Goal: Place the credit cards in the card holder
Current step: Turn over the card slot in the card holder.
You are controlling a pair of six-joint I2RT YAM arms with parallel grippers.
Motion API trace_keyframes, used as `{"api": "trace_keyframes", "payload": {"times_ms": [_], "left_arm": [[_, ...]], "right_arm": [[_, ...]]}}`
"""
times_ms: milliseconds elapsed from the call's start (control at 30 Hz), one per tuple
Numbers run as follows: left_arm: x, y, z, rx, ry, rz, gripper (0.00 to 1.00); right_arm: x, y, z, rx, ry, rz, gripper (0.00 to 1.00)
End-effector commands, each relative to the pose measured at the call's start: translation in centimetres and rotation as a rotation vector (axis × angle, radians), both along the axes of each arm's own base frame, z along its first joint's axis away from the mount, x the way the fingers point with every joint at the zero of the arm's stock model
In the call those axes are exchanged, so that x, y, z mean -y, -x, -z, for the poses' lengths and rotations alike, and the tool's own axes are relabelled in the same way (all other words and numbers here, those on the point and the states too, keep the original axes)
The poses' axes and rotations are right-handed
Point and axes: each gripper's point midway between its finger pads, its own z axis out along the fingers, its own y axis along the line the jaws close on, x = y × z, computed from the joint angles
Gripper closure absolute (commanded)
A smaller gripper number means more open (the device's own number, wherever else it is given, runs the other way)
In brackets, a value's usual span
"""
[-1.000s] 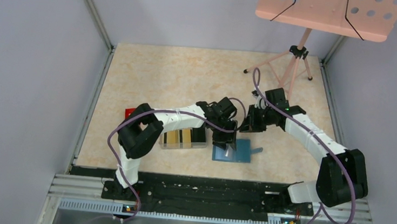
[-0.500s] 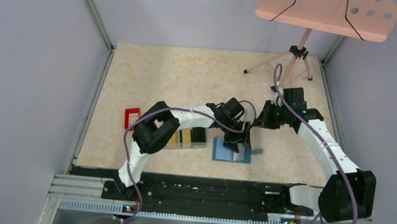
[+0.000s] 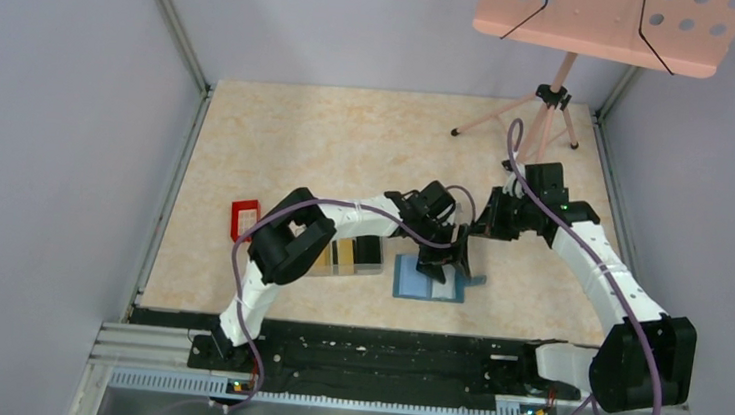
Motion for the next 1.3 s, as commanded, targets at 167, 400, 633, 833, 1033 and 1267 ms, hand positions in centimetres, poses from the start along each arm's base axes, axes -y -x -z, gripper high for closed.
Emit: {"api": "trace_keyframes", "payload": {"times_ms": [167, 400, 633, 833, 1033, 1267], "left_arm": [[-1.3, -2.8, -7.8, 0.172, 0.189, -0.098, 0.26], [-5.8, -4.5, -8.8, 0.189, 0.206, -0.219, 0.26], [-13.3, -5.5, -7.7, 0.2, 0.135, -0.371, 0.27], [-20.6, -5.3, -5.9, 0.266, -0.068, -0.474, 0.32], [-24.6, -4.3, -3.5, 0.254, -0.307, -0.484, 0.38], [-24.3, -5.1, -2.1, 0.22, -0.354, -0.48, 0.49]], "right_arm": [[-1.3, -1.3, -2.2, 0.035, -0.07, -0.059, 1.0], [-2.9, -1.3, -2.0, 0.006, -0.102, -0.109, 1.0], [-7.7, -0.5, -1.1, -0.039, -0.126, -0.214, 1.0], [-12.6, 0.5, -0.6, -0.08, -0.197, -0.297, 0.99], [-16.7, 1.8, -0.2, -0.129, -0.25, -0.382, 0.91], [-18.7, 2.3, 1.5, -0.184, -0.256, -0.403, 0.79]]}}
